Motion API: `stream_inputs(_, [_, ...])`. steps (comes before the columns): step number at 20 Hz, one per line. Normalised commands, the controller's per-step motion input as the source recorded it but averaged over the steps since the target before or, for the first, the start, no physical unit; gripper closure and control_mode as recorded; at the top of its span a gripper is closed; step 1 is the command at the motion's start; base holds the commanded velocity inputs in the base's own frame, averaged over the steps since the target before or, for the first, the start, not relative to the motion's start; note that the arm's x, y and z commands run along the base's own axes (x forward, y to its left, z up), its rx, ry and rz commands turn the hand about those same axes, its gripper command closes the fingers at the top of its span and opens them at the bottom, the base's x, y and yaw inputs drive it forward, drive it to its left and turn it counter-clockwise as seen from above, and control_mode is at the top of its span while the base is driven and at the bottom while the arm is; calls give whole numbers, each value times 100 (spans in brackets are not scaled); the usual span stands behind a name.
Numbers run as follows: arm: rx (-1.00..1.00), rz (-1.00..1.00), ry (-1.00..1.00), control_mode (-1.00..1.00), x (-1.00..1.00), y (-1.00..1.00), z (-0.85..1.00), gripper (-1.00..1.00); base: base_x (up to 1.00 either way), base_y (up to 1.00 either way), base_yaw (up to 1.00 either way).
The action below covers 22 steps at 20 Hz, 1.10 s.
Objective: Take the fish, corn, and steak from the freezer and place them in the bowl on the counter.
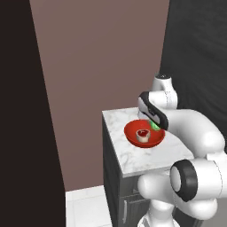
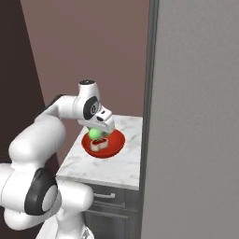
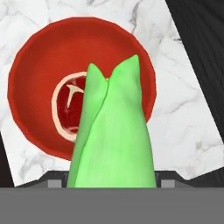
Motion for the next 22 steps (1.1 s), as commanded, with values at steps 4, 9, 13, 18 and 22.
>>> stream_inputs(4, [0, 0, 5, -100, 44, -2, -58, 100, 0, 0, 0])
stream_inputs(9, [0, 0, 2, -100, 31, 0, -51, 100, 0, 0, 0])
stream_inputs(13, [0, 0, 0, -100, 6, -1, -37, 100, 0, 0, 0])
stream_inputs(18, [0, 0, 0, -100, 12, -11, -30, 100, 0, 0, 0])
stream_inputs(22, [0, 1, 0, -100, 2, -11, -26, 100, 0, 0, 0])
